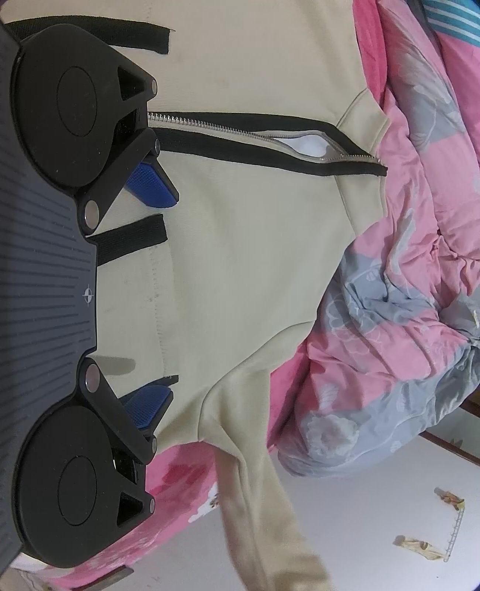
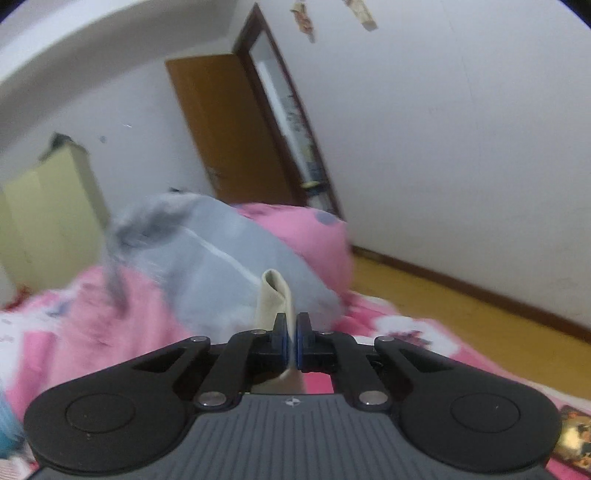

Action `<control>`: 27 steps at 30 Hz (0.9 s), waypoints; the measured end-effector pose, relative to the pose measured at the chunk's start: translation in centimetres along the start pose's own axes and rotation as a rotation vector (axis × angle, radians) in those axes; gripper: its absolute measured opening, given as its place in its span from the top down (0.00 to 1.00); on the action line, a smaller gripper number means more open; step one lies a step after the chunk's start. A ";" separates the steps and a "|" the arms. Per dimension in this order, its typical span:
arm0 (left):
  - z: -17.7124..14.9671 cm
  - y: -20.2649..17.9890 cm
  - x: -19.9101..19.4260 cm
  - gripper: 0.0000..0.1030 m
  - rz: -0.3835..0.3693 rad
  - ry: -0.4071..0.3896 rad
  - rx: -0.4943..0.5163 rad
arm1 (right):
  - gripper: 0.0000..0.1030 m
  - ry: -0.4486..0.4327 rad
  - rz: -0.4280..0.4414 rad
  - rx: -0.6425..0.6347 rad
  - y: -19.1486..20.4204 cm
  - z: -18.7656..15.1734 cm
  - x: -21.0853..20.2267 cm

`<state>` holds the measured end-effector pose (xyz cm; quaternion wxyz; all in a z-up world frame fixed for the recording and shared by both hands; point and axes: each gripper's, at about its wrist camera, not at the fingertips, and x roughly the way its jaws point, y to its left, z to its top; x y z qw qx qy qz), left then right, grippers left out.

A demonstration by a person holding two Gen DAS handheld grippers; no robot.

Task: Fold clothes
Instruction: 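Grasp the sleeve cuff with the right gripper and lift it over the hoodie body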

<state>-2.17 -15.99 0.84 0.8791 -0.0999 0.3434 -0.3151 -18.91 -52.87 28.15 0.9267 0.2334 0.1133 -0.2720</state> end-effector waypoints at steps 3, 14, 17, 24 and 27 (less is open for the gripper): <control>0.1 0.1 0.0 0.00 -0.004 -0.001 -0.004 | 0.96 -0.014 0.056 -0.039 3.7 1.8 -0.8; 0.4 0.6 -0.4 0.00 -0.031 -0.012 -0.038 | 0.96 0.091 0.441 -0.194 21.3 1.9 -0.6; 0.8 1.4 -1.5 0.00 -0.064 -0.027 -0.090 | 0.96 0.137 0.496 -0.255 25.2 -0.5 -0.2; 1.4 5.1 -9.9 0.00 -0.105 -0.070 -0.143 | 0.96 0.356 0.592 -0.236 29.6 -9.8 1.0; 1.3 7.9 -14.3 0.00 -0.076 -0.081 -0.136 | 0.96 0.451 0.632 -0.227 31.4 -13.8 1.5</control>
